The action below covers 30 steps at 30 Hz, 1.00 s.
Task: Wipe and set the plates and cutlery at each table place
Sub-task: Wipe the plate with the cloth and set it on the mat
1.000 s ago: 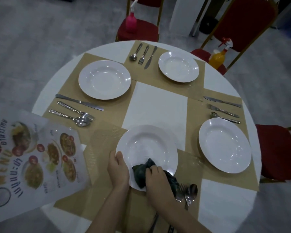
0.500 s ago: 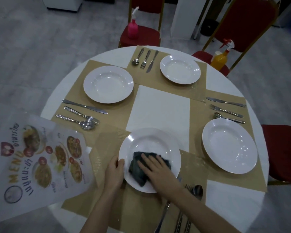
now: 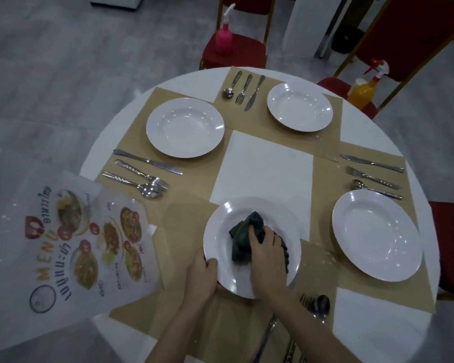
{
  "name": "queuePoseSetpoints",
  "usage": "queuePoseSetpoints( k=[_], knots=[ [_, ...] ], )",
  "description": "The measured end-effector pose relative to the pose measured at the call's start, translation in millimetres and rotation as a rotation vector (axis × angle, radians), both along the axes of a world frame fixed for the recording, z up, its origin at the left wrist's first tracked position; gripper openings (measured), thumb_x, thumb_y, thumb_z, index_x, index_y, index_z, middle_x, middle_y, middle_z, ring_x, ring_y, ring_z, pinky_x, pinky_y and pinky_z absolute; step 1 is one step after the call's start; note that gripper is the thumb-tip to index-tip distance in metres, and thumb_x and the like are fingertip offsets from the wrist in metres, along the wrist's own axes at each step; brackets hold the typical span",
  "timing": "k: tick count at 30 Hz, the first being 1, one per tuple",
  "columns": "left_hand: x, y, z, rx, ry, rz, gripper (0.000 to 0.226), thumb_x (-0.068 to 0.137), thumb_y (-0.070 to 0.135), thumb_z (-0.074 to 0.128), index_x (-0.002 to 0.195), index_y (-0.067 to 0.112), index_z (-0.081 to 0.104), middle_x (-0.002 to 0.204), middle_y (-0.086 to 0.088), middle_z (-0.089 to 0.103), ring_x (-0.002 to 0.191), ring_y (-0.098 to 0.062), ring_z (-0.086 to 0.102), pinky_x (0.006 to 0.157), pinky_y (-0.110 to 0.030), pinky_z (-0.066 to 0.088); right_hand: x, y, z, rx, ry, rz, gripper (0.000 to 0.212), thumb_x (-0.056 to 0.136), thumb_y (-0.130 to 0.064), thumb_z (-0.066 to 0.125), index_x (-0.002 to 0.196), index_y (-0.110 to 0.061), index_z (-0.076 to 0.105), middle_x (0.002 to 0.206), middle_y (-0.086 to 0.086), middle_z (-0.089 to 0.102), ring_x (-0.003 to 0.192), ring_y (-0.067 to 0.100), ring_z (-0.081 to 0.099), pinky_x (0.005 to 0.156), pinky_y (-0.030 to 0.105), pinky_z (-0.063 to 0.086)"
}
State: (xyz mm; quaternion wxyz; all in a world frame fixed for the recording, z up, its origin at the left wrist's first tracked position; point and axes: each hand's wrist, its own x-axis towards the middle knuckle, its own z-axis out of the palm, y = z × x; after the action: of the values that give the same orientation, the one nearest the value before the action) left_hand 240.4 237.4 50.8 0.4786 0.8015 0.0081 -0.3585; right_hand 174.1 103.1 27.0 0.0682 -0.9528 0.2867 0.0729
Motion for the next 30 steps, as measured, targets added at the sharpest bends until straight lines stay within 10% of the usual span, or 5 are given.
queuePoseSetpoints(
  k=[6,14,21,25,30],
  knots=[
    [3.4,0.1,-5.3,-0.049,0.035,0.013,0.023,0.097,0.006,0.04,0.106,0.013,0.059,0.098,-0.008,0.068,0.091,-0.022,0.065,0.083,-0.042,0.056,-3.8,37.7,-0.5,0.147,-0.075,0.194,0.058,0.066,-0.032,0.083,0.121,-0.026,0.066,0.124,0.008,0.062,0.1,0.026,0.063,0.08,0.033,0.058],
    [8.6,3.1,1.1,0.027,-0.065,-0.035,0.02,0.099,0.015,0.042,0.091,0.005,0.057,0.077,-0.004,0.058,0.072,-0.019,0.053,0.056,-0.026,0.04,-55.0,-20.4,17.9,0.049,0.041,0.692,0.053,0.06,-0.022,0.086,0.111,-0.024,0.069,0.123,0.008,0.061,0.1,0.025,0.063,0.08,0.037,0.057],
    [7.3,15.6,-8.0,0.035,-0.088,-0.091,0.014,0.099,0.023,0.042,0.094,0.018,0.054,0.086,-0.011,0.065,0.077,-0.032,0.066,0.067,-0.054,0.057,-52.7,-70.3,35.2,-0.229,0.078,0.953,0.033,0.081,-0.01,0.059,0.112,-0.017,0.065,0.119,0.013,0.06,0.097,0.028,0.058,0.081,0.038,0.053],
    [7.3,17.7,-4.5,0.013,-0.091,-0.082,0.014,0.1,0.021,0.042,0.099,0.014,0.054,0.09,-0.01,0.065,0.077,-0.03,0.067,0.062,-0.048,0.059,-42.9,-90.5,39.3,-0.339,0.12,0.943,0.044,0.084,-0.005,0.032,0.115,-0.012,0.062,0.119,0.016,0.057,0.097,0.031,0.056,0.08,0.041,0.052],
    [6.9,17.4,1.1,-0.005,-0.102,-0.074,0.012,0.1,0.021,0.041,0.099,0.02,0.053,0.091,-0.004,0.066,0.075,-0.028,0.069,0.062,-0.037,0.058,-12.2,-108.2,40.9,-0.404,0.073,0.706,0.035,0.083,-0.004,0.06,0.118,-0.008,0.062,0.12,0.019,0.057,0.092,0.032,0.057,0.075,0.041,0.052]
  ],
)
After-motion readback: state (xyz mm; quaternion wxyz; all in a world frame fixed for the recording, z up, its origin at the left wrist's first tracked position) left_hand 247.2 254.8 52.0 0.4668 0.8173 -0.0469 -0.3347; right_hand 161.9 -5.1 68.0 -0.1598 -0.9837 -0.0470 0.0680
